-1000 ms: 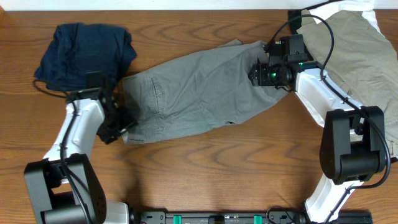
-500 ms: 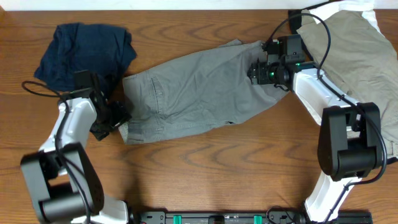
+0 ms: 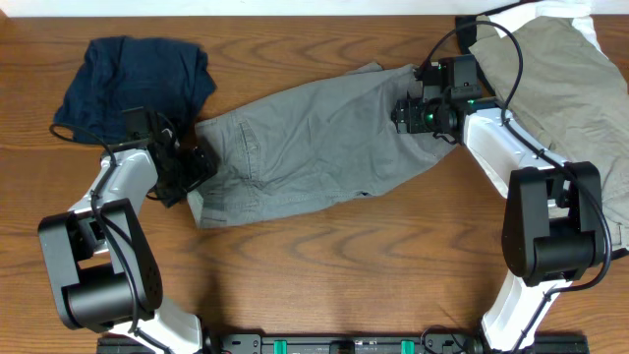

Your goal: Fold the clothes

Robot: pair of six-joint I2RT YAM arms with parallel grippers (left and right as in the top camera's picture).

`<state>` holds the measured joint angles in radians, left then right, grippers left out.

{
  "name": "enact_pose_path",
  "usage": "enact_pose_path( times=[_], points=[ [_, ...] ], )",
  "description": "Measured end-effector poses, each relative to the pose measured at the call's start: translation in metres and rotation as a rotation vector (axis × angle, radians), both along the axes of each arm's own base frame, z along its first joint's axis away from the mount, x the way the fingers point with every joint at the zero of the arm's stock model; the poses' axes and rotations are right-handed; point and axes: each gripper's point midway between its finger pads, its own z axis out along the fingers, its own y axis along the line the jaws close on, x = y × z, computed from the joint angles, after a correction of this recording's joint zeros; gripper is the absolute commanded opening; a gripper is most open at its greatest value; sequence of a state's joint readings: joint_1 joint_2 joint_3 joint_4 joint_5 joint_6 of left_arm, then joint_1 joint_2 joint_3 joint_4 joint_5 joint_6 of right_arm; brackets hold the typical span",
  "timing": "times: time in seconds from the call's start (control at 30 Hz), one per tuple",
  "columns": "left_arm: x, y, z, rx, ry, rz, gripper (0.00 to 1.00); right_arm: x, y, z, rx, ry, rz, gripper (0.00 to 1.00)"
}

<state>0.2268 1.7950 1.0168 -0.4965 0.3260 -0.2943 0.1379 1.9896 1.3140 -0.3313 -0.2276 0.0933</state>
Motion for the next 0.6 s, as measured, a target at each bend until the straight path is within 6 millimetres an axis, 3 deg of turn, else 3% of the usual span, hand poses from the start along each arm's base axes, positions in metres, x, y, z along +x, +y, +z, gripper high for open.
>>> enact_pose_path(
  times=[0.13,0.33,0.6],
  points=[
    [0.005,-0.005,-0.002,-0.034,-0.010,-0.017,0.58,0.000,0.000,0.000,0.000,0.001,0.000,0.79],
    [0.016,-0.011,-0.007,-0.085,-0.031,-0.030,0.08,0.000,0.000,0.000,-0.001,0.000,0.000,0.78],
    [0.012,-0.015,-0.005,-0.100,-0.028,-0.041,0.06,-0.003,0.000,-0.002,0.003,0.017,-0.004,0.77]
  ],
)
